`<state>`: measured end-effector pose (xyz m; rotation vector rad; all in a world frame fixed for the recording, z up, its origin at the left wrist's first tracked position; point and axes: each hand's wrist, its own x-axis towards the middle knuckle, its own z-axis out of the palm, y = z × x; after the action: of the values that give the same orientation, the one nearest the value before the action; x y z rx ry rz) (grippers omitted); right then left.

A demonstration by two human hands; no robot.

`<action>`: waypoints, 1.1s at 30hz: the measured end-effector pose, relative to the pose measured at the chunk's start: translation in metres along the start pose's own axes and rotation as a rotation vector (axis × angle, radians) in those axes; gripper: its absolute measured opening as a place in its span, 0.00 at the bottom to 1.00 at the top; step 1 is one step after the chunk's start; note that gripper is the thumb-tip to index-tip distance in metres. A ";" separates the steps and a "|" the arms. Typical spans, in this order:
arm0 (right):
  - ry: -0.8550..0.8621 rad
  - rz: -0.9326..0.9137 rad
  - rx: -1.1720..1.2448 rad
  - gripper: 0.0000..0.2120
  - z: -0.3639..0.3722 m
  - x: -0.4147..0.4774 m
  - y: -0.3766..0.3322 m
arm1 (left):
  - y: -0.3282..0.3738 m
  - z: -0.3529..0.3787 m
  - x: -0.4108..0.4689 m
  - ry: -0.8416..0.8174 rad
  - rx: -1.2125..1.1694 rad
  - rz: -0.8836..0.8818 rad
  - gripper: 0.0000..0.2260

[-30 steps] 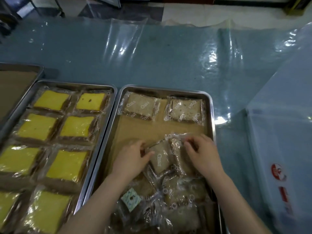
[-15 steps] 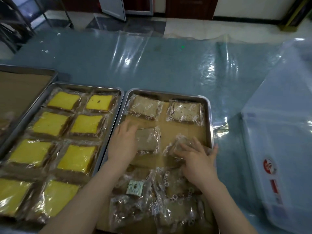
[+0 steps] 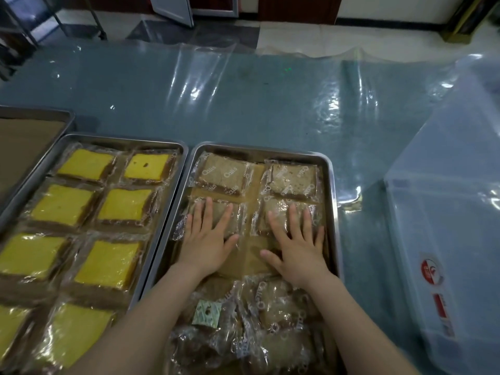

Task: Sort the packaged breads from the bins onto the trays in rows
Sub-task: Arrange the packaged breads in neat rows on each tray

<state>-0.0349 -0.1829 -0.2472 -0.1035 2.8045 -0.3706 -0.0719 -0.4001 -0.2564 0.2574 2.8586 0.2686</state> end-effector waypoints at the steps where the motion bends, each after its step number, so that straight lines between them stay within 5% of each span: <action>1: -0.001 -0.007 -0.021 0.37 0.000 0.001 -0.001 | 0.001 0.001 -0.001 0.008 -0.004 -0.009 0.31; 5: -0.013 -0.007 -0.051 0.36 -0.005 0.000 -0.002 | 0.003 -0.006 -0.005 0.017 -0.104 -0.004 0.31; 8: 0.036 -0.004 0.033 0.34 -0.012 -0.006 -0.006 | 0.001 -0.021 -0.021 0.198 -0.380 0.038 0.32; 11: 0.202 -0.057 0.084 0.28 -0.018 -0.025 -0.008 | -0.013 -0.032 -0.051 0.361 -0.534 0.069 0.19; 14: 0.161 -0.104 0.209 0.20 -0.015 -0.050 -0.005 | -0.026 -0.031 -0.084 0.096 -0.512 0.143 0.15; 17: -0.012 -0.116 0.183 0.23 0.001 -0.079 -0.003 | -0.035 -0.019 -0.103 -0.214 -0.387 0.217 0.29; 28: -0.056 -0.038 0.155 0.36 0.014 -0.115 -0.012 | -0.028 -0.010 -0.109 -0.204 -0.242 0.212 0.36; 33: 0.041 0.010 0.182 0.29 0.000 -0.112 -0.014 | -0.025 -0.030 -0.102 -0.165 -0.242 0.168 0.33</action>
<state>0.0715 -0.1842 -0.2109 -0.0410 2.7945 -0.6297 0.0134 -0.4488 -0.2088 0.4488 2.6134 0.5921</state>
